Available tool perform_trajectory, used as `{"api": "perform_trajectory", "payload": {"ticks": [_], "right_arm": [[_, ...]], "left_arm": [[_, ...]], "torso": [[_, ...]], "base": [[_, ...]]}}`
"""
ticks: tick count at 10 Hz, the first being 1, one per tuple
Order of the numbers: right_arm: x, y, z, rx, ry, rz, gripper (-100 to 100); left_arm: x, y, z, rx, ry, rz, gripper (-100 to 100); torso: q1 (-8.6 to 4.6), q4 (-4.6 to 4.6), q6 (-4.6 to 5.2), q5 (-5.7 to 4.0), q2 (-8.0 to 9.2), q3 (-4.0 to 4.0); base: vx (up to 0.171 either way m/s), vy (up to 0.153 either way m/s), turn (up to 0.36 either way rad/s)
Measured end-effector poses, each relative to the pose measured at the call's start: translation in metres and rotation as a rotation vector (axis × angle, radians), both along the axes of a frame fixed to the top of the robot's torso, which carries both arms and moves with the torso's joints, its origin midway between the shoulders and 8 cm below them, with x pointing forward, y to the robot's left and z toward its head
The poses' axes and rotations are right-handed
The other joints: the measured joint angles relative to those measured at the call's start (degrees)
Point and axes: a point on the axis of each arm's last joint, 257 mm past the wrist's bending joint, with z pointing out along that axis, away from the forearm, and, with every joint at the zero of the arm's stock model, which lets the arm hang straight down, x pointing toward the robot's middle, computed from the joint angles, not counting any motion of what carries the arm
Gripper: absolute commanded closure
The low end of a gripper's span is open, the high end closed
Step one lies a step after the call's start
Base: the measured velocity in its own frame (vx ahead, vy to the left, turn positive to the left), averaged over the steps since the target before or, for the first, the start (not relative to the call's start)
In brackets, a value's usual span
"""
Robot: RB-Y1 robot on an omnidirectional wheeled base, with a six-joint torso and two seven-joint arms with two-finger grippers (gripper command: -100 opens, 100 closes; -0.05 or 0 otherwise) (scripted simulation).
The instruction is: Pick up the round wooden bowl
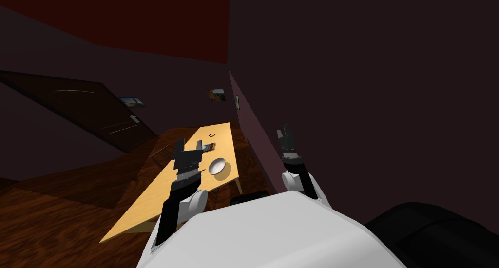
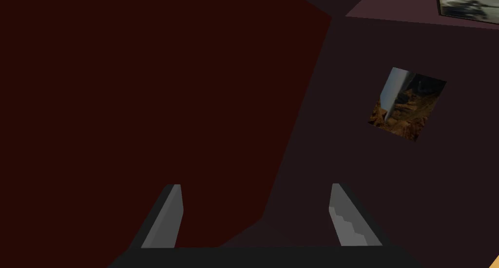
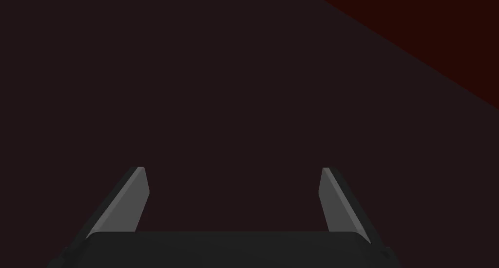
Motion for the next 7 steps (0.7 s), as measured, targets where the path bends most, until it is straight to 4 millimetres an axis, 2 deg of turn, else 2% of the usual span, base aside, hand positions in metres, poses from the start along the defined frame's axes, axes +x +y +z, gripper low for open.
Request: {"api": "perform_trajectory", "payload": {"ticks": [5, 7], "right_arm": [[0.000, 0.000, 0.000, 0.000, 0.000, 0.000, 0], [0.000, 0.000, 0.000, 0.000, 0.000, 0.000, 0]], "left_arm": [[0.036, -0.004, -0.032, 0.019, 0.100, -0.049, -100], [0.057, -0.001, -0.047, 0.012, 0.150, -0.065, -100]], "torso": [[0.31, 0.05, 0.00, 0.08, 0.21, 0.12], [0.34, 0.04, 0.00, 0.08, 0.20, 0.11]], "base": [[-0.059, 0.076, -0.018], [-0.064, 0.081, -0.034]]}}
